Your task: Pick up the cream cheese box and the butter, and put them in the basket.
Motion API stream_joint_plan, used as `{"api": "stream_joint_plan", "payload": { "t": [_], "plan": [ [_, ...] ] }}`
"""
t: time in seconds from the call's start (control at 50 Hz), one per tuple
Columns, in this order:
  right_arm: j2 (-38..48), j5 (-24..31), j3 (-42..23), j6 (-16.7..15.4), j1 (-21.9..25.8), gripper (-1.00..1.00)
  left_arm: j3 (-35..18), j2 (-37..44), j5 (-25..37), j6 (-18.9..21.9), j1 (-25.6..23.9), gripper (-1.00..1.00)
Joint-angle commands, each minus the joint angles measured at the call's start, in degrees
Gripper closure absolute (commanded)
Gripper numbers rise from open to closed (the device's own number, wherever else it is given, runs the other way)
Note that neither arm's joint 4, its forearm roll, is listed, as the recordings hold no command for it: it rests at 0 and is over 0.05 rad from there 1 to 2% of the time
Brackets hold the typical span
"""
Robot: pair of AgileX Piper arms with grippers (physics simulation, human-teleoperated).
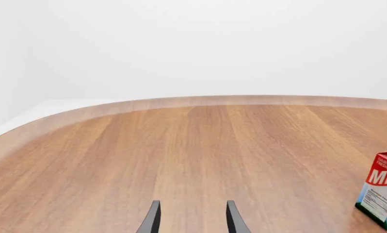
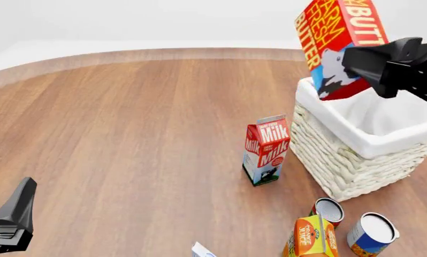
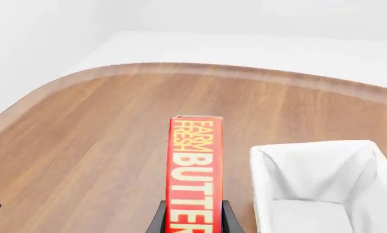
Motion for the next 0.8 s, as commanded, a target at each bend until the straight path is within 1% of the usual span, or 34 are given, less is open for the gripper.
{"api": "stream_joint_plan", "payload": {
  "t": [0.02,0.08,0.12,0.22,0.26,0.28,0.3,0.32,0.34,0.38,0.42,0.48,0.5,0.54,0.6,0.64,0.8],
  "plan": [
    [0.54,-3.39,0.77,2.70,-7.20,1.00,0.00,0.00,0.00,0.00,0.00,-1.00],
    [1.20,-3.60,0.16,3.95,-8.33,1.00,0.00,0.00,0.00,0.00,0.00,-1.00],
    [1.77,-4.10,0.09,4.09,-9.11,1.00,0.00,0.00,0.00,0.00,0.00,-1.00],
    [3.02,-6.61,1.48,5.65,-11.63,1.00,0.00,0.00,0.00,0.00,0.00,-1.00],
    [3.58,-7.92,2.45,6.48,-12.76,1.00,0.00,0.00,0.00,0.00,0.00,-1.00],
    [3.79,-8.57,2.89,6.32,-13.20,1.00,0.00,0.00,0.00,0.00,0.00,-1.00],
    [4.35,-9.65,3.68,7.30,-14.24,1.00,0.00,0.00,0.00,0.00,0.00,-1.00],
    [4.36,-9.67,3.70,7.30,-14.24,1.00,0.00,0.00,0.00,0.00,0.00,-1.00],
    [4.86,-11.19,4.63,7.99,-15.31,1.00,0.00,0.00,0.00,0.00,0.00,-1.00],
    [5.28,-12.39,5.55,8.97,-16.26,1.00,0.00,0.00,0.00,0.00,0.00,-1.00],
    [6.04,-14.11,7.18,10.27,-16.77,1.00,0.00,0.00,0.00,0.00,0.00,-1.00],
    [7.32,-16.73,9.77,11.28,-17.16,1.00,0.00,0.00,0.00,0.00,0.00,-1.00],
    [7.18,-15.66,8.90,11.45,-17.40,1.00,0.00,0.00,0.00,0.00,0.00,-1.00],
    [7.11,-15.77,8.96,11.65,-17.54,1.00,0.00,0.00,0.00,0.00,0.00,-1.00],
    [7.16,-16.02,9.29,12.91,-17.82,1.00,0.00,0.00,0.00,0.00,0.00,-1.00],
    [7.02,-16.08,9.18,12.39,-17.99,1.00,0.00,0.00,0.00,0.00,0.00,-1.00],
    [6.24,-16.91,9.43,12.51,-18.85,1.00,0.00,0.00,0.00,0.00,0.00,-1.00]
  ]
}}
